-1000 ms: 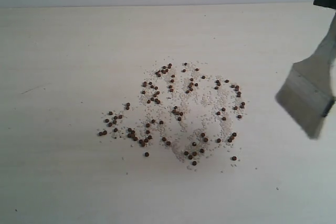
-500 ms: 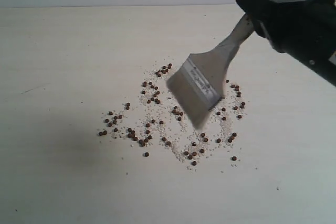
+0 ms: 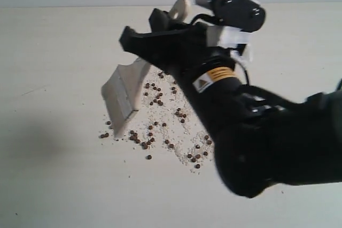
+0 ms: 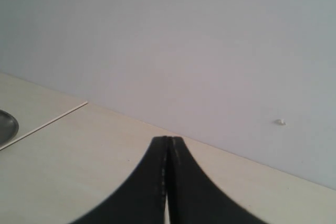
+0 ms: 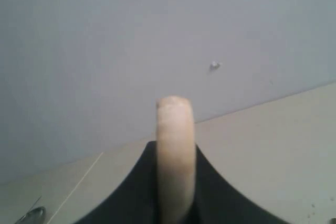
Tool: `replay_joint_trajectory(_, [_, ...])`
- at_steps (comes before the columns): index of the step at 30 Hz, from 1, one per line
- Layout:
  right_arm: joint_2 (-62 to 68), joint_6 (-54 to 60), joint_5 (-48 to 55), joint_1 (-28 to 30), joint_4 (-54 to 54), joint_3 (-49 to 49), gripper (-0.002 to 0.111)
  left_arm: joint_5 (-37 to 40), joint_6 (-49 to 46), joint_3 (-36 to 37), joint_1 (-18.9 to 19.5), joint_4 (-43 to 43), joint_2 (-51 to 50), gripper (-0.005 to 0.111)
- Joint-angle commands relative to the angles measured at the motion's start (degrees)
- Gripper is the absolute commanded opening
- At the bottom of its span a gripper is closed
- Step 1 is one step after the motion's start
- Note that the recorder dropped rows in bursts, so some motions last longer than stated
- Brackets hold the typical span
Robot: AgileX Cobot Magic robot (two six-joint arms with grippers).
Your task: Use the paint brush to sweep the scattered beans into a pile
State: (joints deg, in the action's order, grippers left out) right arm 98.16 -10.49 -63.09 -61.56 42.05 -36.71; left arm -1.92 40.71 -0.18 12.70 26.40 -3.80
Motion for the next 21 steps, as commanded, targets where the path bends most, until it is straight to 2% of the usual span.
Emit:
replay_joint_trajectory(1, [7.0, 10.9, -5.5, -7.8, 13.8, -9.0, 0.000, 0.0, 0.0, 0.2, -0.1, 0.0, 0.3, 0.000])
replay_joint_trajectory(5, [13.5, 14.9, -6.9, -13.2, 21.1, -16.0, 0.000, 0.0, 0.0, 0.2, -0.1, 0.0, 0.3, 0.000])
replay_joint_trajectory(14, [22.3, 16.1, -6.9, -13.6, 21.3, -22.0, 0.000, 0.0, 0.0, 0.2, -0.1, 0.0, 0.3, 0.000])
replay_joint_trajectory(21, [22.5, 36.6, -6.9, -12.9, 29.6, -22.0, 0.000, 0.0, 0.0, 0.2, -0.1, 0.0, 0.3, 0.000])
